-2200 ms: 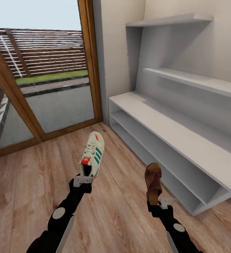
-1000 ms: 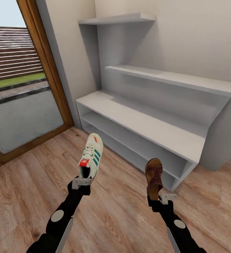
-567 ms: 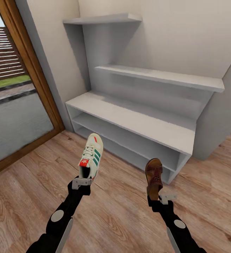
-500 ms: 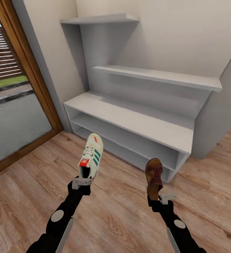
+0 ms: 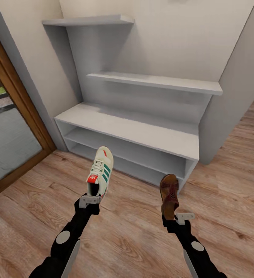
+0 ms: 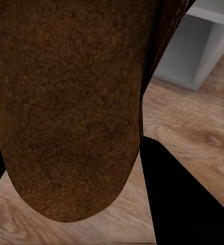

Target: Pick up the two gym shoes and the two sandals from the corridor floor and place them onto the hallstand (shoe rack) in the corridor, making sure they are on the rack and not on the floor. Arrange them so the two gym shoes are next to each other and the two sandals are next to each other.

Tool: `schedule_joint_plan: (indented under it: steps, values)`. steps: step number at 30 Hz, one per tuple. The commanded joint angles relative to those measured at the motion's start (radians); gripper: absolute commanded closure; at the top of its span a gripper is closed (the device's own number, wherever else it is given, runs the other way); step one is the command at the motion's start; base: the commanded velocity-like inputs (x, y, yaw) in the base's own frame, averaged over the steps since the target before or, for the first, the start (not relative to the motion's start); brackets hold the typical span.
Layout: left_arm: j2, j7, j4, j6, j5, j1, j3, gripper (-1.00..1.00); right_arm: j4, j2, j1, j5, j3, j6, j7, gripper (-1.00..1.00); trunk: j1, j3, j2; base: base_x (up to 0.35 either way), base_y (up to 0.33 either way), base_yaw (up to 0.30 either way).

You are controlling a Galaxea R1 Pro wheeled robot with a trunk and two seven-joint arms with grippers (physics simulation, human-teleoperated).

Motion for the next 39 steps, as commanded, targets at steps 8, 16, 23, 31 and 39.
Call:
schedule_joint_plan:
  steps: [8, 16, 23, 31, 39]
  values:
    - [0.0, 0.0, 0.0, 0.0, 0.001, 0.0, 0.0, 1.0, 0.0, 0.0, 0.0, -0.003, 0.0, 0.0, -0.001, 1.0, 0.0, 0.0, 0.0, 0.0, 0.109, -0.287]
    - [0.0, 0.0, 0.0, 0.0, 0.0, 0.0, 0.0, 1.0, 0.0, 0.0, 0.0, -0.003, 0.0, 0.0, -0.001, 1.0, 0.0, 0.0, 0.0, 0.0, 0.006, -0.287]
    - [0.0, 0.001, 0.0, 0.0, 0.0, 0.0, -0.001, 1.0, 0.0, 0.0, 0.0, -0.003, 0.0, 0.0, -0.001, 1.0, 0.0, 0.0, 0.0, 0.0, 0.0, -0.274]
    - [0.0, 0.001, 0.0, 0.0, 0.0, 0.0, 0.0, 1.0, 0.0, 0.0, 0.0, -0.003, 0.0, 0.0, -0.001, 1.0, 0.0, 0.0, 0.0, 0.0, 0.0, -0.071]
    - [0.0, 0.001, 0.0, 0.0, 0.0, 0.0, -0.001, 1.0, 0.0, 0.0, 0.0, -0.003, 0.0, 0.0, -0.001, 1.0, 0.0, 0.0, 0.0, 0.0, 0.0, -0.002]
